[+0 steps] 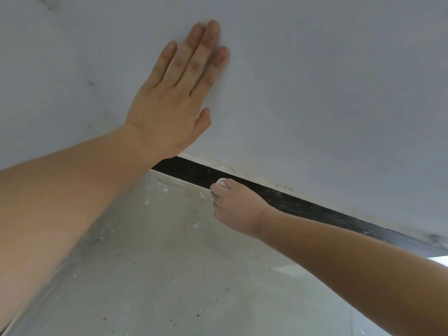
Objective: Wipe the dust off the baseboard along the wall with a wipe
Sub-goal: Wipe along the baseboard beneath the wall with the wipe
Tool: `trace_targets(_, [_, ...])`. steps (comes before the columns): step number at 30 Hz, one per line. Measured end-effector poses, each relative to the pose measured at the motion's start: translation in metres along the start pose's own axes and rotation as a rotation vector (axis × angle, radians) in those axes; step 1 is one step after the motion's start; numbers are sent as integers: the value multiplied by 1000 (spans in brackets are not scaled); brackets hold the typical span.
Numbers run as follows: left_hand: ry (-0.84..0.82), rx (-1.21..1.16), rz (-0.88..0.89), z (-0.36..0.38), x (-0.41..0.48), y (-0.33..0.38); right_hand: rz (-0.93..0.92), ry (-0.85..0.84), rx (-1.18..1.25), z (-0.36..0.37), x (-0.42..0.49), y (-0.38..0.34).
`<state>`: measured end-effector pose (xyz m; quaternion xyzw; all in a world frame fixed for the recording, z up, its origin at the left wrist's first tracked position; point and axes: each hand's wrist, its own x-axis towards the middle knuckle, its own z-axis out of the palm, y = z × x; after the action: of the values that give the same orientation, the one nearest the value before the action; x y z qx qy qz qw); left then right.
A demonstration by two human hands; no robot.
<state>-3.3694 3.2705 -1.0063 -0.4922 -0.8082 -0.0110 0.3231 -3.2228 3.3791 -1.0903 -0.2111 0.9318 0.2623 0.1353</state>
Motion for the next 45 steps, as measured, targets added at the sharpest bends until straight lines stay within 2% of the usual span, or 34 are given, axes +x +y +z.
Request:
trace_targets(4, [31, 14, 11, 5, 0, -2, -28, 103, -39, -7, 49, 6])
trace_targets(10, [55, 11, 17, 5, 0, -1, 10, 48, -90, 17, 46, 15])
trace_targets(16, [32, 12, -8, 6, 0, 3, 35, -189, -86, 55, -19, 14])
trace_targets(20, [20, 7, -45, 5, 3, 12, 153, -388, 97, 50, -40, -3])
trace_targets(22, [10, 6, -58, 6, 4, 15, 136, -359, 171, 46, -39, -10])
trace_targets(26, [-2, 15, -82, 5, 6, 20, -1, -106, 124, 39, -17, -12])
trace_targets(29, [-2, 15, -98, 4, 6, 23, 38, -46, 66, 42, -4, 4])
trace_targets(31, [-2, -2, -103, 2, 5, 24, 45, -63, -30, 48, -12, 15])
trace_targets(33, [-3, -21, -114, 1, 5, 25, 42, -150, -86, 57, -32, 18])
trace_targets(38, [-14, -58, -220, -5, 7, 45, 42, -354, -43, 74, -90, 18])
trace_targets(41, [-27, -105, -324, -9, 12, 61, 121, -447, 12, 78, -105, 14])
trace_targets(43, [-39, -140, -372, -12, 16, 70, 189, -435, 113, 72, -106, 11])
trace_targets(45, [-43, -199, -421, -15, 21, 79, 176, -353, 187, 64, -106, 9])
